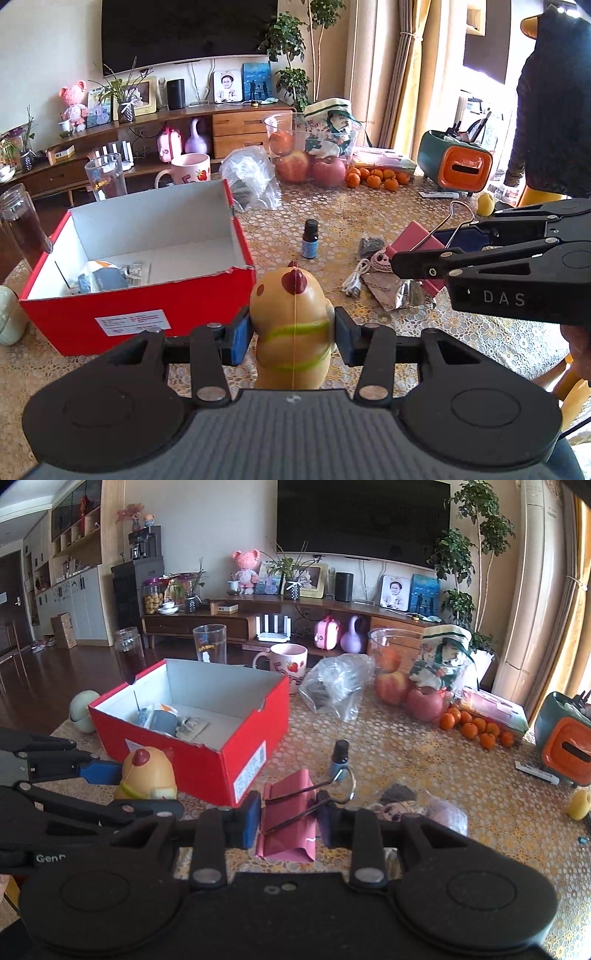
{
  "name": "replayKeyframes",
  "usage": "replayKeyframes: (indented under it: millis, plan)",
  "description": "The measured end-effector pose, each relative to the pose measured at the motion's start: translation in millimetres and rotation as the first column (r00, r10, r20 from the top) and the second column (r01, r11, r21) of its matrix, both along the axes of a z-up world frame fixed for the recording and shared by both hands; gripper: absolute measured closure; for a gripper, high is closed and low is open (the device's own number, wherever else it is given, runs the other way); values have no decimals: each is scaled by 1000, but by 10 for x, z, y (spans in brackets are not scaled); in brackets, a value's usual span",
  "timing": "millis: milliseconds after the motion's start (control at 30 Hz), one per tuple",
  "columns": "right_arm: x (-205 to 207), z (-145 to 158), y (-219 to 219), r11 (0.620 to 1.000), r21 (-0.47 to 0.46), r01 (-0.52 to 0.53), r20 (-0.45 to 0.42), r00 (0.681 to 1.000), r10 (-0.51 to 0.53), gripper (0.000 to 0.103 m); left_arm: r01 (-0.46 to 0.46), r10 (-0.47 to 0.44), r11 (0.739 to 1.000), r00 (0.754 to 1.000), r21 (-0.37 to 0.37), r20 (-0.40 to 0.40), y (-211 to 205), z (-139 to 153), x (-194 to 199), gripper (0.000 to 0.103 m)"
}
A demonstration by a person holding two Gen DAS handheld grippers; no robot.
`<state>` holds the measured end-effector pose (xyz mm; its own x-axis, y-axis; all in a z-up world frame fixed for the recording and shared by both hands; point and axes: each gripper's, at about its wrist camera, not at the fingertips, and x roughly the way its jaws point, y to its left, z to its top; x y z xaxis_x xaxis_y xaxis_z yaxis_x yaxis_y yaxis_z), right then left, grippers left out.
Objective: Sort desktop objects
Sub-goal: 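Lift and carry the chick toy with left gripper while right gripper carries the clip to the red box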
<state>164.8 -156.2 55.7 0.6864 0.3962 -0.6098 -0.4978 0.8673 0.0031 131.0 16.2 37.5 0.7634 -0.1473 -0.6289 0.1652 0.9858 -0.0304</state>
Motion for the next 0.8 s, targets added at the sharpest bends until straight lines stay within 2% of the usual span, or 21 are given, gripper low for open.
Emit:
replayKeyframes:
  millis: [267,367,633,800]
  plan:
    - [198,167,562,996,-15,-83,37,996,84,72,-63,62,998,998,26,10,636,212,224,58]
    - [334,182,790,994,-28,-109,45,993,110,72,-86,85,995,996,57,15,868,258,382,58]
    - [764,86,1342,991,-45,-124,13,992,125,72,-129,133,989,990,68,-56,1464,81,983,58]
    - [905,-24,1554,990,-61,-129,5,992,130,72,-146,151,987,985,60,-85,1656,-91,1205,58]
